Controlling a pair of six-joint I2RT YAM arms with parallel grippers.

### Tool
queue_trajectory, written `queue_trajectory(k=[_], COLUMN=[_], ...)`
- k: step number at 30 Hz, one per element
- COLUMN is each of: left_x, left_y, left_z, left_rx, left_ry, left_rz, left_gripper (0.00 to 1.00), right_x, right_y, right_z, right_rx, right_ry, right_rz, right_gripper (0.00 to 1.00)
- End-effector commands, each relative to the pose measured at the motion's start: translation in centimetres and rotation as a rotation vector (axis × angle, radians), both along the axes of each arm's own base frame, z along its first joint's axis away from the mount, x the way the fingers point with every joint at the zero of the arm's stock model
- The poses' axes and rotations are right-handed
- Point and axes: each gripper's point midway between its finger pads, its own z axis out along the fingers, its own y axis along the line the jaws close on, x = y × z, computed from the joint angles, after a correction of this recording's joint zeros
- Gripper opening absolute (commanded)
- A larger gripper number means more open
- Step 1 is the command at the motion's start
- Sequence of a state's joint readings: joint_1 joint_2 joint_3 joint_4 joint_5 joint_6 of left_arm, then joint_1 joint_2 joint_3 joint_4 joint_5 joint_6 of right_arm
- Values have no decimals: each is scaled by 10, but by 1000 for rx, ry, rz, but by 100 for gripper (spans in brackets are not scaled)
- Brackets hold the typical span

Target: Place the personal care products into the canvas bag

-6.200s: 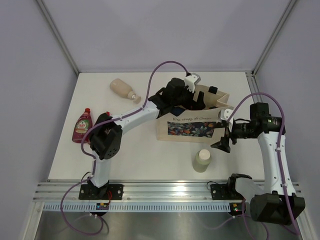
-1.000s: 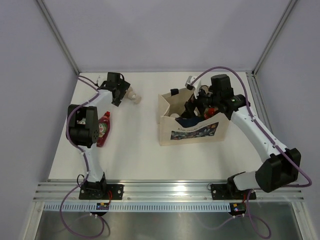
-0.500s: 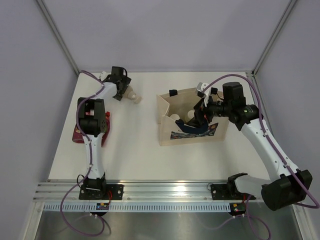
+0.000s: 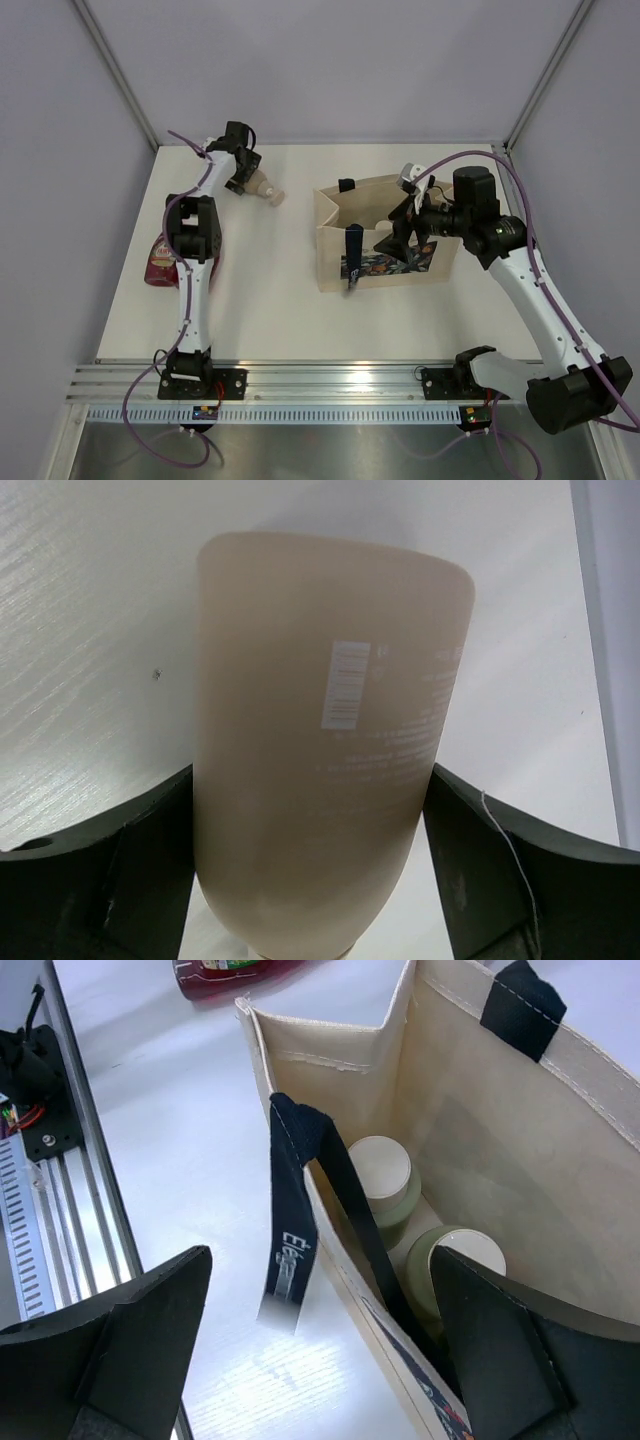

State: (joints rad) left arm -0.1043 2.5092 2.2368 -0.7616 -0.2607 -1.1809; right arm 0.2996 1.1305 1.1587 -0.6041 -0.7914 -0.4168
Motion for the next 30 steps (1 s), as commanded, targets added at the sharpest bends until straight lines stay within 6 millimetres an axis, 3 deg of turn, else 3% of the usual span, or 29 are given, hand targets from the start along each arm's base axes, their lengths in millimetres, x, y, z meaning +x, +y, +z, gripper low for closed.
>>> queue_trajectory(k=[1,2,3,5,6,7,8,9,10,12,13,15,16,17,19,21,30], left_x=[-39,-45,-39,-42,-47,-47,-52,-62,-67,-72,-93,-101,-119,-119,-139,-149,-183], left_y=[3,5,3,1,0,-6,-8,-12,-20,-32,-41,-55,-57,-63,-77,-87,-108], left_z=[-33,-37,-21,-12,-19,4,9,-2,19,28,14,36,25,43,44,59,82], left_rx=[25,47,49,80,83,71,91,82,53,33,-19,-48,-74,-74,-149,-193,-325], left_ry=[187,209,159,130,120,65,49,45,-8,-89,-68,-159,-137,-206,-226,-271,-355], left_rz=[-73,-118,-154,-251,-291,-338,-412,-453,-496,-586,-640,-725,-746,-785,-856,-916,-1023], left_gripper=[47,43,33,24,19,11,6,1,0,0,0,0,0,0,0,0,0], right_x=[-4,-5,-7,-10,-11,-10,-10,-11,-11,-12,-11,-10,-9,-9,-9,-10,-21], right_y=[4,4,3,3,3,2,2,2,2,2,1,0,0,0,0,1,8], right_z=[43,43,45,44,44,41,40,40,38,38,39,40,41,40,39,38,23], right_rx=[77,79,82,82,83,81,82,86,88,94,96,97,98,97,98,104,139], right_ry=[-88,-85,-90,-86,-88,-80,-79,-73,-67,-57,-60,-60,-58,-56,-47,-26,79], right_rz=[18,18,21,25,26,22,21,22,20,19,17,14,10,10,11,15,67], right_gripper=[99,100,99,99,99,100,99,99,99,100,99,99,100,100,100,99,100])
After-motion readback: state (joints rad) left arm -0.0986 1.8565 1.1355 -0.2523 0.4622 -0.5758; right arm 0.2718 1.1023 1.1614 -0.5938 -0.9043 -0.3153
